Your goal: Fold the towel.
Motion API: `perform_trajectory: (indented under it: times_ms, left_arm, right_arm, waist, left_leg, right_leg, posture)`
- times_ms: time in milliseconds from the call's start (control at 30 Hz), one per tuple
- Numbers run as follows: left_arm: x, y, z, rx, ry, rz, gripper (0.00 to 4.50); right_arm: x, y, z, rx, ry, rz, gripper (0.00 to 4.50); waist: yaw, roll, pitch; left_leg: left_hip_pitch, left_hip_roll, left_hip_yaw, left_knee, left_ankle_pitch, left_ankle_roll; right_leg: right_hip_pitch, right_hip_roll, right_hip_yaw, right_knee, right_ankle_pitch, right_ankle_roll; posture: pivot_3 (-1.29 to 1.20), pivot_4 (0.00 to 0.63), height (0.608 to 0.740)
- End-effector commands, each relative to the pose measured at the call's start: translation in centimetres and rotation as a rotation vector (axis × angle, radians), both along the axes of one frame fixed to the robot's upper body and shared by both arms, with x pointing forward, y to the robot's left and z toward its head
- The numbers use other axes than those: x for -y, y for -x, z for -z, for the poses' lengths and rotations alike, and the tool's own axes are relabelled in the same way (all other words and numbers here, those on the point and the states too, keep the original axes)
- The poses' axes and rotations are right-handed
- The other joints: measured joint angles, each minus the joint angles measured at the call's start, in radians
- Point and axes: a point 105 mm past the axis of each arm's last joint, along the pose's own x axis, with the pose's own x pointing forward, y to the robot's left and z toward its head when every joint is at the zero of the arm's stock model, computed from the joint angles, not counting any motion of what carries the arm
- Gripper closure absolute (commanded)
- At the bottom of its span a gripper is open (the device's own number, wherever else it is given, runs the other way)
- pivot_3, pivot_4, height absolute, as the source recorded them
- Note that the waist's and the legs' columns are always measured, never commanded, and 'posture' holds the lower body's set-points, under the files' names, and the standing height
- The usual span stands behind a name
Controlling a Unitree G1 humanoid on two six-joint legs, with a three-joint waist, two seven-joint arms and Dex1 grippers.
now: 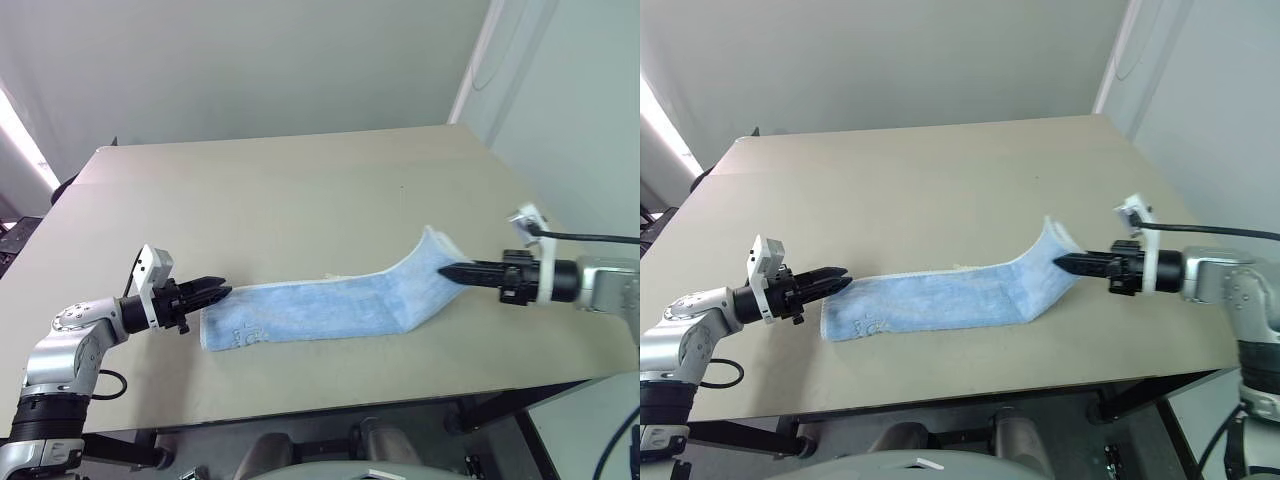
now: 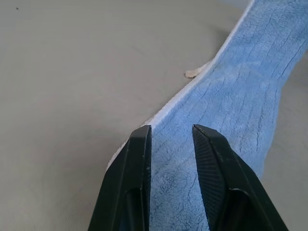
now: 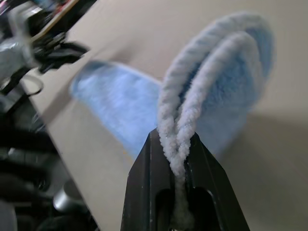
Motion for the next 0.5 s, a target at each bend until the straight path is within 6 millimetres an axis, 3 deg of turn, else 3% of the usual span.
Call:
perform_trajectory:
  times_ms: [33, 267, 500]
  left_arm:
    - [-0.2, -0.5, -0.9, 0.033, -0.017, -0.001, 3.09]
    - [-0.1, -0.5, -0.7, 0.037, -0.017, -0.007, 3.09]
    - [-0.2, -0.2, -0.6, 0.039, -0.025, -0.014, 3.09]
  right_arm:
    - [-3.3, -0.4, -0.2, 0.068, -0.018, -0.088, 4.44]
    - [-7.9, -0.5, 3.2, 0.027, -0.045, -0.179, 4.44]
    - [-10.7, -1.6, 7.3, -0.011, 0.058, -0.187, 4.44]
  waist:
    - [0.002, 0.0, 0.0]
    - [0.019, 0.0, 0.0]
    - [0.023, 0.0, 0.0]
  left_leg:
    - [0.0, 0.0, 0.0, 0.0, 0.0, 0.0]
    - [-0.002, -0.001, -0.001, 0.0, 0.0, 0.0]
    - [-0.001, -0.001, -0.001, 0.0, 0.0, 0.0]
  right_leg:
    - [0.0, 0.0, 0.0, 0.0, 0.0, 0.0]
    - [-0.001, -0.002, 0.0, -0.001, 0.0, 0.0]
    - [-0.001, -0.002, 0.0, -0.001, 0.001, -0.001]
  posture:
    - [0.0, 0.0, 0.74]
    - [0.0, 0.0, 0.74]
    - [0.0, 0.0, 0.74]
